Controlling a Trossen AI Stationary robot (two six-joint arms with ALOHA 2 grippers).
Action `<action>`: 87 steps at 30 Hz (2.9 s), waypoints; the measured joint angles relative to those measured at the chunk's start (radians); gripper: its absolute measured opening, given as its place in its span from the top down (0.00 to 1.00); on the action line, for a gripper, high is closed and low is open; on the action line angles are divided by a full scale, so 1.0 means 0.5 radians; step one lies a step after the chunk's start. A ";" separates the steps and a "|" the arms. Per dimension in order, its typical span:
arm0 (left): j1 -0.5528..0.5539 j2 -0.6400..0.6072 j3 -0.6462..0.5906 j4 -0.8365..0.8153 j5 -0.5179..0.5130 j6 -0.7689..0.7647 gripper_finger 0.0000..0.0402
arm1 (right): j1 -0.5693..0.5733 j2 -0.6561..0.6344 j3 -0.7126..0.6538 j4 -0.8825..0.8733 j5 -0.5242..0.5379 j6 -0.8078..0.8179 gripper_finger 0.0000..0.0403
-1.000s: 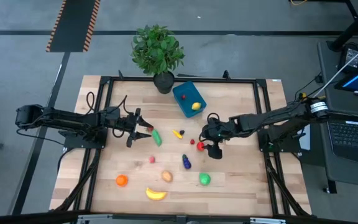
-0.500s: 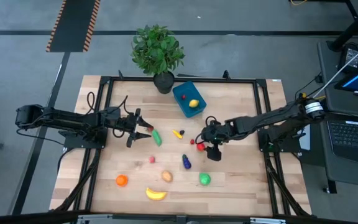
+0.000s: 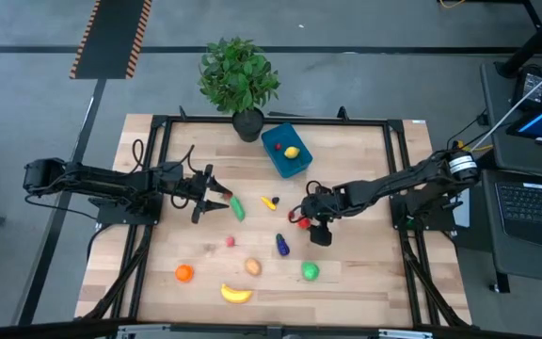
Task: Pick and placing Produce into tupperware
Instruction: Put the right strawberry into the blue bin
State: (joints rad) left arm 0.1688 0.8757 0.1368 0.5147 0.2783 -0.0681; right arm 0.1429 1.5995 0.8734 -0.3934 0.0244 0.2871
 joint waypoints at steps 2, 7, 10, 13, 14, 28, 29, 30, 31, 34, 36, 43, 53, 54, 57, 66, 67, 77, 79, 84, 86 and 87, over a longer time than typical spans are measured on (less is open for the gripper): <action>-0.001 0.000 0.000 -0.010 0.000 0.000 0.49 | 0.000 0.025 0.000 0.053 -0.003 -0.003 0.26; 0.000 0.000 0.000 -0.014 0.000 0.000 0.49 | 0.000 0.089 0.000 0.125 -0.055 -0.006 0.26; 0.000 0.000 0.000 -0.016 0.000 0.000 0.49 | 0.001 0.121 0.000 0.138 -0.058 -0.006 0.26; 0.000 0.000 0.000 -0.018 0.000 0.000 0.49 | 0.001 0.151 -0.001 0.175 -0.058 -0.008 0.26; 0.000 0.000 0.000 -0.019 0.000 0.000 0.49 | 0.001 0.162 -0.001 0.202 -0.058 -0.008 0.26; -0.001 0.000 0.000 -0.026 0.000 0.000 0.49 | 0.001 0.224 -0.002 0.267 -0.057 -0.018 0.26; 0.000 0.000 0.000 -0.026 0.000 0.000 0.49 | 0.001 0.224 -0.002 0.268 -0.057 -0.021 0.26; 0.000 0.000 0.000 -0.026 0.000 0.000 0.49 | 0.001 0.224 -0.002 0.266 -0.057 -0.023 0.26; -0.001 0.000 0.000 -0.026 0.000 0.000 0.49 | 0.001 0.224 -0.002 0.267 -0.057 -0.025 0.26; 0.000 0.000 0.000 -0.026 0.000 0.000 0.49 | 0.001 0.224 -0.002 0.275 -0.056 -0.028 0.26; 0.000 0.000 0.000 -0.026 0.000 0.000 0.49 | 0.001 0.228 -0.002 0.289 -0.055 -0.030 0.26; -0.001 0.000 0.000 -0.026 0.000 0.000 0.49 | 0.001 0.235 -0.002 0.298 -0.053 -0.031 0.26; 0.000 0.000 0.000 -0.027 0.000 0.000 0.49 | -0.002 0.258 -0.002 0.297 -0.051 -0.067 0.28; 0.000 0.000 0.000 -0.027 0.000 0.000 0.49 | -0.002 0.258 -0.002 0.304 -0.051 -0.068 0.29; 0.000 0.000 0.000 -0.027 0.000 -0.001 0.49 | -0.002 0.258 -0.002 0.301 -0.051 -0.068 0.33; 0.000 0.000 0.000 -0.027 0.000 -0.001 0.49 | -0.002 0.257 0.001 0.305 -0.051 -0.068 0.50; -0.001 0.000 0.000 -0.027 0.000 -0.001 0.49 | -0.002 0.257 0.002 0.306 -0.051 -0.068 0.51; 0.000 0.000 0.000 -0.027 0.000 -0.001 0.49 | -0.002 0.255 0.002 0.305 -0.051 -0.068 0.52; -0.001 0.000 0.000 -0.027 0.000 -0.001 0.49 | -0.002 0.255 0.002 0.305 -0.051 -0.067 0.52; 0.000 0.000 0.000 -0.027 0.000 -0.001 0.49 | -0.004 0.255 0.002 0.314 -0.047 -0.064 0.52; 0.000 0.000 0.000 -0.027 0.000 -0.001 0.49 | -0.005 0.250 0.002 0.314 -0.020 -0.061 0.52; 0.000 0.000 0.000 -0.027 -0.001 -0.001 0.49 | -0.009 0.246 0.001 0.313 -0.014 -0.062 0.52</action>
State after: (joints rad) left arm 0.1686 0.8757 0.1368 0.5011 0.2779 -0.0685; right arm 0.1383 1.7224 0.8741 -0.2367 0.0176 0.2560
